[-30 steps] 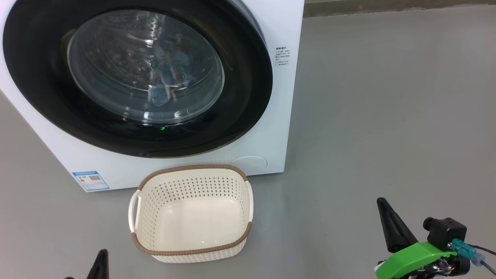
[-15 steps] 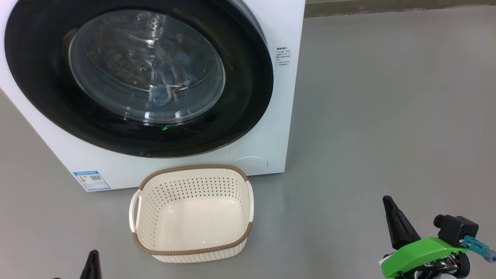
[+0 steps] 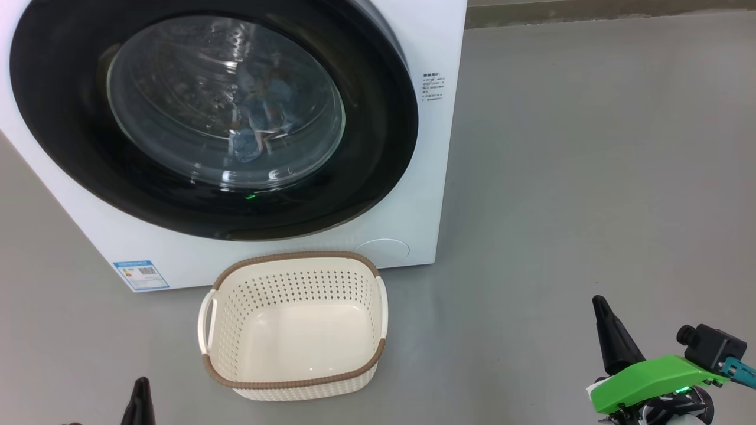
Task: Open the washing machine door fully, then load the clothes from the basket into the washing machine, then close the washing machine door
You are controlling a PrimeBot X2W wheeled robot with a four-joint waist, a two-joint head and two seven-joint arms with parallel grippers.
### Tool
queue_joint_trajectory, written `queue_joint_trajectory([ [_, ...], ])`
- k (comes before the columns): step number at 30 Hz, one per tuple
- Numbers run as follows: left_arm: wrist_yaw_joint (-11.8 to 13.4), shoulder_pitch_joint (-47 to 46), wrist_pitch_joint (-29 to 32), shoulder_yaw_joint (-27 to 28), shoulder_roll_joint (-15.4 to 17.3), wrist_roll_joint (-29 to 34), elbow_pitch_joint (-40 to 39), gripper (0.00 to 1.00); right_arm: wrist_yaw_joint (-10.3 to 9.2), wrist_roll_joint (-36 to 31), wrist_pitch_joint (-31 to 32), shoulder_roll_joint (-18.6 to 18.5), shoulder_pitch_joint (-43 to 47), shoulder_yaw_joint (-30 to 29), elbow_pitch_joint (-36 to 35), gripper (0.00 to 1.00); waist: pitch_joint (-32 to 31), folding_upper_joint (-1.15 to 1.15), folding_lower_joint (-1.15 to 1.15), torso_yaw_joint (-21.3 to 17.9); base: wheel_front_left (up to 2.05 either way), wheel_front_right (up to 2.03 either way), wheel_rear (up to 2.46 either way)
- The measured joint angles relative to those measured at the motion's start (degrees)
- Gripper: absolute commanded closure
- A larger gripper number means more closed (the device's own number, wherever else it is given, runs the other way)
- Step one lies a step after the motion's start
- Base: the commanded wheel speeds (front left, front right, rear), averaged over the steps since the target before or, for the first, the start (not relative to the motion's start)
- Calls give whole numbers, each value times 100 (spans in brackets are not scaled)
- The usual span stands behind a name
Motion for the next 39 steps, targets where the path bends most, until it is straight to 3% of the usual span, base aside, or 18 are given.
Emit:
queue_joint_trajectory([
  [39,0,-95,651,1,-98,-2541,-364,100,0,2202,669,146,0,-523,-226,100,-41,0,0,44,0,0,0],
])
